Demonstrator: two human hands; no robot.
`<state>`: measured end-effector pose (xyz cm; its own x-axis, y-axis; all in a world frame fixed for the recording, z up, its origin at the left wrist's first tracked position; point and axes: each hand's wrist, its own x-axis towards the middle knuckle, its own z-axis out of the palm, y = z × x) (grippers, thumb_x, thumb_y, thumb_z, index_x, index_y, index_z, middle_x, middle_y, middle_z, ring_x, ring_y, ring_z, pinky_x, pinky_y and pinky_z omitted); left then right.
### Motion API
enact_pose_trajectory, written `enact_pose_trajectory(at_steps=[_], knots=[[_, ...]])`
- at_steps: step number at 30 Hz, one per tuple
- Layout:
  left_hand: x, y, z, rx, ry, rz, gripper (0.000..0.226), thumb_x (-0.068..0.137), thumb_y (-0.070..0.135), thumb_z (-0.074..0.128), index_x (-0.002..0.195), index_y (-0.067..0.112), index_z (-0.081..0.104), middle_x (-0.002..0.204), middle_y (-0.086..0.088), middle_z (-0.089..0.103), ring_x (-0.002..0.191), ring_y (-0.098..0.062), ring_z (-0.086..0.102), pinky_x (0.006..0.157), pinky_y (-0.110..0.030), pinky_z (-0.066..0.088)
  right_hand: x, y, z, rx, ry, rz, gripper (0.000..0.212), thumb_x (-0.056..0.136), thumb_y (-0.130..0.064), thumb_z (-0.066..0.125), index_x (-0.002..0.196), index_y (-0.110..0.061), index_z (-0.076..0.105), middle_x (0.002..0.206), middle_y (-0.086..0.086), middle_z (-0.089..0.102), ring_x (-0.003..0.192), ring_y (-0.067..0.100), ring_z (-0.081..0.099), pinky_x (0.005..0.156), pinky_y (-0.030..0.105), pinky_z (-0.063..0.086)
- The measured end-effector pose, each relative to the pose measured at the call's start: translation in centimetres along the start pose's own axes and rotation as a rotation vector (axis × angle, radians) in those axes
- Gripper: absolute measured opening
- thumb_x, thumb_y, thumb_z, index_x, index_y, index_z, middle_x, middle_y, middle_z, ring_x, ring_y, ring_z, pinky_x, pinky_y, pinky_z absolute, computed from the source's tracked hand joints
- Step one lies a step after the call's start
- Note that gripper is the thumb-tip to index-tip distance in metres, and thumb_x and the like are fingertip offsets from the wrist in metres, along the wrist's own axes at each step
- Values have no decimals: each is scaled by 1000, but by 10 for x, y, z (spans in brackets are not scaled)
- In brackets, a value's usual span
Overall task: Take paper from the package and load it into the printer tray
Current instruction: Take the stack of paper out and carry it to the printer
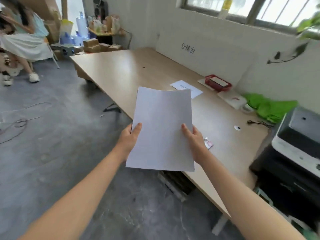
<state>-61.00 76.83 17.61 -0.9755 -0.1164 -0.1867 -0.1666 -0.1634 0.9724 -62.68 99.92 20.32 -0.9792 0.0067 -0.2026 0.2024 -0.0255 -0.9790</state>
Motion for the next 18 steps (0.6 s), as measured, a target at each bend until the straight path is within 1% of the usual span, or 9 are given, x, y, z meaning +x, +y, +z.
enact_pose_trajectory(at_steps=[3,7,8,10,12,13,15,17,18], knots=[[-20,-17,80,21,-121,-37,24,92,45,59,105,27,67,109,-4,75,99,-28,72,88,-48,57,-32,6,-85,2,90,2,30,93,-33,59,120,-18,60,115,8,70,96,29,69,88,48,57],[-49,-50,186,94,-251,-120,34,90,48,60,104,18,67,105,-8,76,96,-31,73,86,-51,58,-82,21,-196,33,229,11,27,93,-34,59,118,-24,57,114,7,69,99,29,68,90,48,56],[-57,-57,210,113,-284,-129,36,90,49,60,107,17,66,107,-9,75,96,-31,73,86,-51,58,-95,27,-220,36,270,17,30,93,-35,59,120,-23,56,113,5,69,98,26,68,87,45,57],[-72,-69,255,144,-356,-134,37,90,48,59,115,20,64,110,-7,74,95,-28,73,85,-48,59,-122,39,-262,51,344,13,30,94,-34,57,121,-21,56,108,1,70,90,19,70,71,31,60],[-87,-82,293,163,-431,-144,27,94,42,57,113,24,64,107,-3,75,90,-24,73,80,-42,59,-145,52,-297,66,424,24,28,94,-34,58,119,-21,57,106,0,70,85,16,70,63,25,58],[-93,-89,309,165,-469,-160,25,95,40,56,112,24,65,106,-3,75,90,-24,73,80,-42,59,-156,60,-313,73,461,39,30,93,-35,59,119,-20,57,108,2,70,87,18,71,65,28,59],[-105,-105,338,198,-540,-187,26,96,38,55,115,24,64,108,-2,75,92,-23,74,79,-42,59,-177,77,-339,100,520,71,39,91,-38,61,123,-17,56,113,5,70,93,25,71,76,41,61],[-116,-120,361,246,-590,-215,16,96,38,54,107,31,64,104,3,75,86,-16,74,71,-34,59,-194,95,-359,145,579,111,42,90,-40,62,125,-18,56,115,6,71,97,29,71,85,50,58],[-120,-126,372,266,-605,-233,13,96,39,54,104,33,63,101,6,75,83,-13,74,68,-31,58,-202,102,-368,162,610,133,41,90,-40,62,124,-19,56,115,6,71,98,29,71,87,51,58]])
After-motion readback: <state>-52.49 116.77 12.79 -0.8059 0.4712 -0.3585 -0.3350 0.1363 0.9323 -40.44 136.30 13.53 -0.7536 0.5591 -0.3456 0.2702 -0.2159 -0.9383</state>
